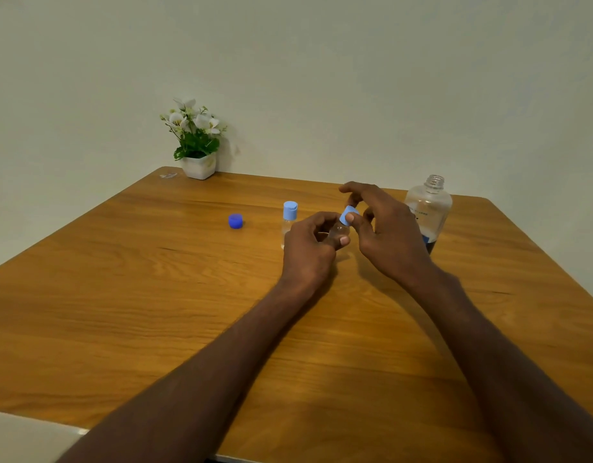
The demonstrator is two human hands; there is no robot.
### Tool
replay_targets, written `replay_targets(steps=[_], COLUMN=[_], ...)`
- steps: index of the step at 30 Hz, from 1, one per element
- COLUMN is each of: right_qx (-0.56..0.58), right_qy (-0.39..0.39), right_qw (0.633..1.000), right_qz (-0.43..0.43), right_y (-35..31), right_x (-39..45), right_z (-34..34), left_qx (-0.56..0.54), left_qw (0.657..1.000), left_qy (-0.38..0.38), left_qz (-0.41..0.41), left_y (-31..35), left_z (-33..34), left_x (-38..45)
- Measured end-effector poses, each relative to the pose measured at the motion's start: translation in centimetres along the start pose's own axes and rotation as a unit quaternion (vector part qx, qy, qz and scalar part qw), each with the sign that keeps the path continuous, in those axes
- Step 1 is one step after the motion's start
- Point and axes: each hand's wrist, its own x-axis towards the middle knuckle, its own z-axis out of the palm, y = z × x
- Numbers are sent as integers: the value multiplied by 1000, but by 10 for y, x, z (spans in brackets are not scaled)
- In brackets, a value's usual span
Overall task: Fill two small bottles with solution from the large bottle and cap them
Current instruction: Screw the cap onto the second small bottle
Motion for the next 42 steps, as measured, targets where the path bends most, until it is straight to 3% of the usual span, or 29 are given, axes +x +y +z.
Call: replay_targets(steps=[42], right_qx=[-26], right_qy=[4], right_qw=[1000], right_qz=[-10], right_y=[8], right_x=[0], right_z=[4], left_qx=[1], left_qw=[1000], left_qy=[-19], left_qz=[22], left_y=[-2], left_z=[1], left_x=[0])
